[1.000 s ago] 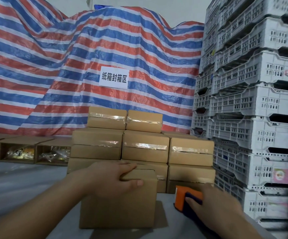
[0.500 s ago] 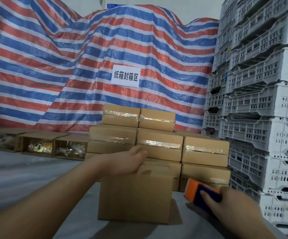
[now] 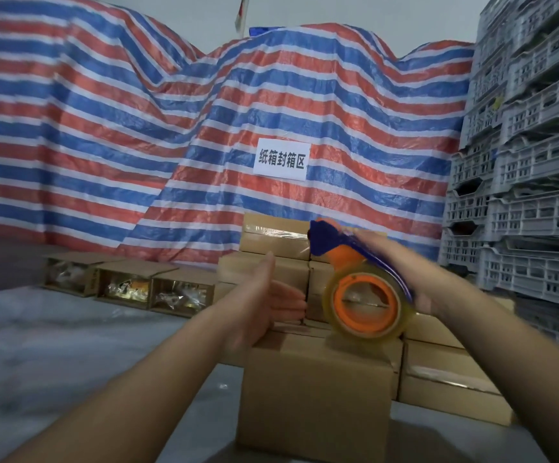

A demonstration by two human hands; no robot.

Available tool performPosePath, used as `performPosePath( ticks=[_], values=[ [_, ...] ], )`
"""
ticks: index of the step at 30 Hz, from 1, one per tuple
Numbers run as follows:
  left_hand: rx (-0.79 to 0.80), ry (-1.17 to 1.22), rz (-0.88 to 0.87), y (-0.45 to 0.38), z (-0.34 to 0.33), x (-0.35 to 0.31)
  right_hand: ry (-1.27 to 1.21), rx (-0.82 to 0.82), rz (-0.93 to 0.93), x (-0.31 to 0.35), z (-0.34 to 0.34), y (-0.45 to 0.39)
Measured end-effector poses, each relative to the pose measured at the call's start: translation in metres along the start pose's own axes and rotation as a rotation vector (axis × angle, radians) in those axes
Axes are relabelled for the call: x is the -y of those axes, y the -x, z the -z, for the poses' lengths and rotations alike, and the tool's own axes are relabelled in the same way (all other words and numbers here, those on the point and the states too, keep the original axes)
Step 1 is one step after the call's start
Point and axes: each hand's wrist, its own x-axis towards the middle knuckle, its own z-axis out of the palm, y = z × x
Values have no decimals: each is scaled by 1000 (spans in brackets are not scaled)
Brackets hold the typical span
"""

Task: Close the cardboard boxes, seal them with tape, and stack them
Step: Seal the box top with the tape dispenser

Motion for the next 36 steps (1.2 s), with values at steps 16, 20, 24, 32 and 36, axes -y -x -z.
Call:
performPosePath(
  ticks=[16,20,24,32,36],
  values=[
    [-131,399,53,8,-3,-12,277,136,-49,0,-12,-23],
    [-164,398,45,3,-3,-9,276,132,-54,0,-13,-25],
    [-196,308,45,1,2,-1,303,171,-85,6,-14,-27],
    [-369,286,-42,-6,-3,14,335,278,-233,17,6,-25],
    [-451,347,-30,-5,-3,18,407,283,-171,16,-1,-26]
  ],
)
